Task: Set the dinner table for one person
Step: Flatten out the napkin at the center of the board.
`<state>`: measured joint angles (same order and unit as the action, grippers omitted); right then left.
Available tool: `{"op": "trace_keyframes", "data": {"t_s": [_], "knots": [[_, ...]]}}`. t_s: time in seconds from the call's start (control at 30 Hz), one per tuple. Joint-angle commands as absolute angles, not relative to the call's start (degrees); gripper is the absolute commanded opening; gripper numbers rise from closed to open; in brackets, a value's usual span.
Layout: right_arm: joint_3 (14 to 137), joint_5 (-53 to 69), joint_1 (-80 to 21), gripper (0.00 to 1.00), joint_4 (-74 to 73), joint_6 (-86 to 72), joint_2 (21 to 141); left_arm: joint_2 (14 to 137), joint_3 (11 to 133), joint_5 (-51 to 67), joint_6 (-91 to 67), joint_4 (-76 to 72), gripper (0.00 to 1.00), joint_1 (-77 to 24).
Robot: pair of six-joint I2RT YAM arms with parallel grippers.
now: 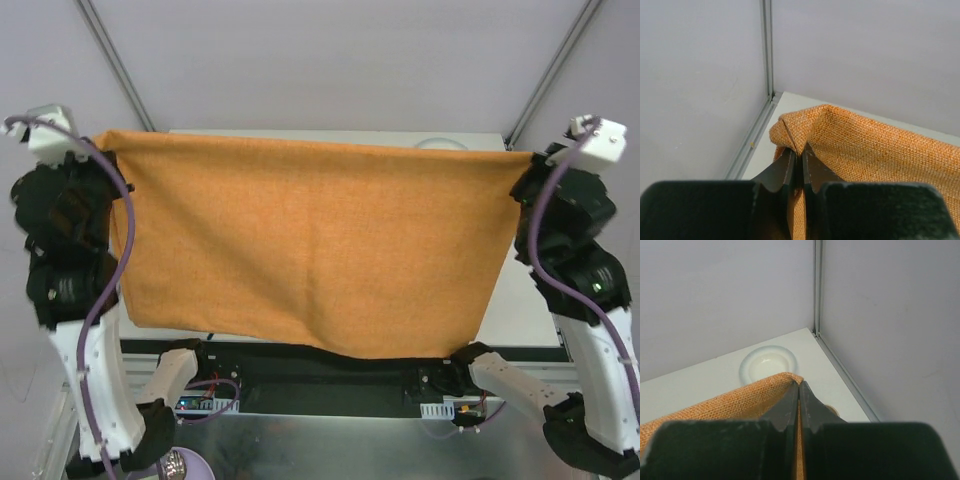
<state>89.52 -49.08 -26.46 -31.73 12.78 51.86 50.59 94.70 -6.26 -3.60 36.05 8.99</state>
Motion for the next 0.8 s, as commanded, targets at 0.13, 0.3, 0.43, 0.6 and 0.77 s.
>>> {"op": "trace_keyframes", "data": {"t_s": [0.13, 0.3, 0.43, 0.6, 0.77], "knots": [[81.7, -47.4, -21.1, 0.01, -25.5, 1.0, 71.5, 78.4, 78.5, -9.0, -6.5, 18.4, 0.00, 9.8], [80.8, -46.2, -20.0, 0.01, -22.4, 0.2, 80.5, 89.7, 79.4, -9.1, -7.6, 16.5, 0.00, 9.8], [82.4, -45.9, -19.4, 0.01, -21.2, 0.2, 86.4, 95.1, 81.9, -10.3, -6.4, 16.0, 0.00, 9.8], [82.1, -46.1, -19.3, 0.01, -19.4, 0.2, 89.6, 97.2, 82.6, -10.1, -6.5, 14.7, 0.00, 9.8], [80.5, -48.2, -19.3, 0.01, -18.1, -1.6, 91.0, 99.6, 84.1, -9.2, -6.9, 12.1, 0.00, 9.8]]}}
